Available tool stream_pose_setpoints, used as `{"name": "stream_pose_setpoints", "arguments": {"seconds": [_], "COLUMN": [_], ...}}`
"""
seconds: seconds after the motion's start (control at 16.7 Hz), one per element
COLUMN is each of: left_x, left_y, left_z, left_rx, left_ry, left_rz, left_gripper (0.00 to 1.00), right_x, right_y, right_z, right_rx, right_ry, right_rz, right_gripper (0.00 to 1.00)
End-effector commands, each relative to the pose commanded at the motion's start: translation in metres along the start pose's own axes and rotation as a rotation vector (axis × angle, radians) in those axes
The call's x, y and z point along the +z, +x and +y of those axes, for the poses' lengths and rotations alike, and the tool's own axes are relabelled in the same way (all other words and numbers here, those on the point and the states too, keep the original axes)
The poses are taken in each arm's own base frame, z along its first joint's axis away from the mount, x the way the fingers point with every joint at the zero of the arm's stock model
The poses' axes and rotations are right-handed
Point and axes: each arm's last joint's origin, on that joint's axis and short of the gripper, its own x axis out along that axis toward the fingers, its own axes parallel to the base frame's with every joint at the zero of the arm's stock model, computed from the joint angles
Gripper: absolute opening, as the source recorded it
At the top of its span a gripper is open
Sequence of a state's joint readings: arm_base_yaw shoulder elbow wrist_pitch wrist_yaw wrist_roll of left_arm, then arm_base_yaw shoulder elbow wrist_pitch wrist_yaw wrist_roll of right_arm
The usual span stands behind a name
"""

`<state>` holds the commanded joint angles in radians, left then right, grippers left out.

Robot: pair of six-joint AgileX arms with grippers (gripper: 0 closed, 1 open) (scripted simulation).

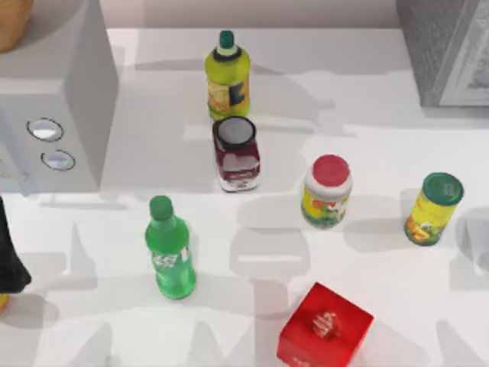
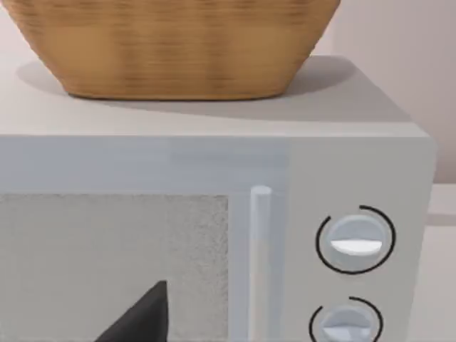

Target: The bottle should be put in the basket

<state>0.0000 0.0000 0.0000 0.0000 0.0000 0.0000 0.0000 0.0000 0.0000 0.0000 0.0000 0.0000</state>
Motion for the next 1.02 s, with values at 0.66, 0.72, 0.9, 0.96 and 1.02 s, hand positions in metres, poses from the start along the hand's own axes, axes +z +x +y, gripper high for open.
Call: {"name": "stream_pose_setpoints", "arguments": {"seconds": [0.66,0.72,0.9,0.96,1.02], "left_x": [-0.017,-0.021,-0.036,-0.042,-0.047], "left_y": [0.023,0.027,0.036,0.037,0.038], "left_z": [-0.021,-0.024,-0.033,-0.035,-0.038], "left_rx": [-0.309,-0.348,-0.462,-0.499,-0.533], "left_ry": [0.05,0.057,0.075,0.079,0.083], "left_rz": [0.056,0.07,0.119,0.133,0.147], "left_gripper": [1.0,1.0,1.0,1.0,1.0], "right_x": [0.0,0.0,0.0,0.0,0.0], "right_y": [0.0,0.0,0.0,0.0,0.0], "right_z": [0.0,0.0,0.0,0.0,0.0], "right_rx": [0.0,0.0,0.0,0.0,0.0], "right_ry": [0.0,0.0,0.0,0.0,0.0], "right_rz": [0.0,0.0,0.0,0.0,0.0], "right_gripper": [1.0,1.0,1.0,1.0,1.0]}}
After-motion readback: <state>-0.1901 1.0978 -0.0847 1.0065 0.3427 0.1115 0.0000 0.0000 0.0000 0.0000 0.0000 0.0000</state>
